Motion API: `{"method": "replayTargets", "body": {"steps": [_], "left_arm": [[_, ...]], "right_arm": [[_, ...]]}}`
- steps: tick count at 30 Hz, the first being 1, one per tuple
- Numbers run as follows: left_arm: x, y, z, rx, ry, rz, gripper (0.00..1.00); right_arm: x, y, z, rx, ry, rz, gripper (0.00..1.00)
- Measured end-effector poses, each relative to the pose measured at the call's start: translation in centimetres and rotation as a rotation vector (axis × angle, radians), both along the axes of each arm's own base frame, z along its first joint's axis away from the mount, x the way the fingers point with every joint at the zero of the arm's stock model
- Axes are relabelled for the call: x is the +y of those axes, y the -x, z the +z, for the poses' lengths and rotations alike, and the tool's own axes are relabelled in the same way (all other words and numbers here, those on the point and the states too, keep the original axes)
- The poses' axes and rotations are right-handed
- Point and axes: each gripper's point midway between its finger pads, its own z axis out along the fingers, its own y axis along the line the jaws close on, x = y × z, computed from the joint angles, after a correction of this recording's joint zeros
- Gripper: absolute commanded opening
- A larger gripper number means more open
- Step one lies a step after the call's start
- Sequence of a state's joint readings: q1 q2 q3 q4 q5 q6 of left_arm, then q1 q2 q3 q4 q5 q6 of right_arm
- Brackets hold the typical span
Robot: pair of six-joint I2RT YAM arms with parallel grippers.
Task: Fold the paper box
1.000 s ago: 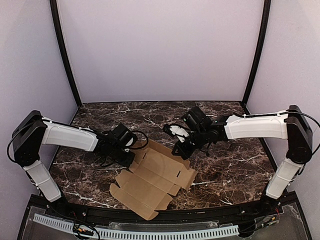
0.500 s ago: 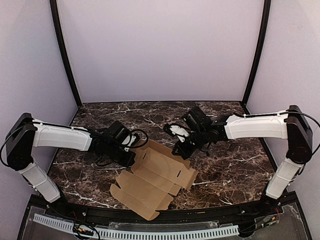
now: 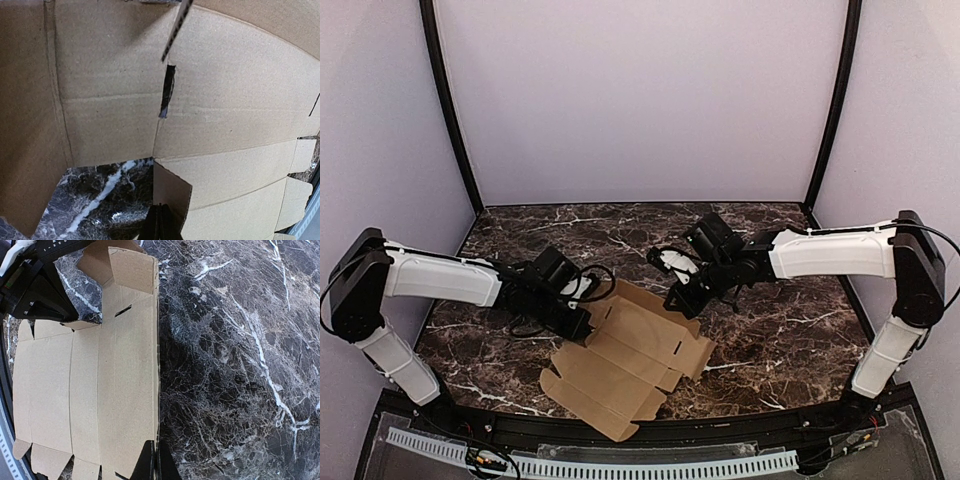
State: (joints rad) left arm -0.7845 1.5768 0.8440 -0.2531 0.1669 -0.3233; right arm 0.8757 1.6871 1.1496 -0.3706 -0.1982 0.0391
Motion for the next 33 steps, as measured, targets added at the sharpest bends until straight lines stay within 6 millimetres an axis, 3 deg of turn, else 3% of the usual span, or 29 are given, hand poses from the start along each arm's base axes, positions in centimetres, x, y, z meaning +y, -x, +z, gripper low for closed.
{"method": "replayTargets", "body": {"steps": [15,24,33], "left_arm": [[-2.4,1.0,0.1,0.021,0.083,-0.017,0.00],[-2.8,1.4,-2.2,0.047,0.073,-0.012,0.00],[-3.1,1.1,-2.1,0.032,0.093,-0.011,0.00]], "right_arm": [[0.0,0.0,0.0,0.003,-0.001,-0.004,0.00],[0.0,0.0,-0.3,0.010,0.005,-0.007,0.00],[-0.4,-0.2,-0.7,-0.008,0.025,-0.015,0.00]]}}
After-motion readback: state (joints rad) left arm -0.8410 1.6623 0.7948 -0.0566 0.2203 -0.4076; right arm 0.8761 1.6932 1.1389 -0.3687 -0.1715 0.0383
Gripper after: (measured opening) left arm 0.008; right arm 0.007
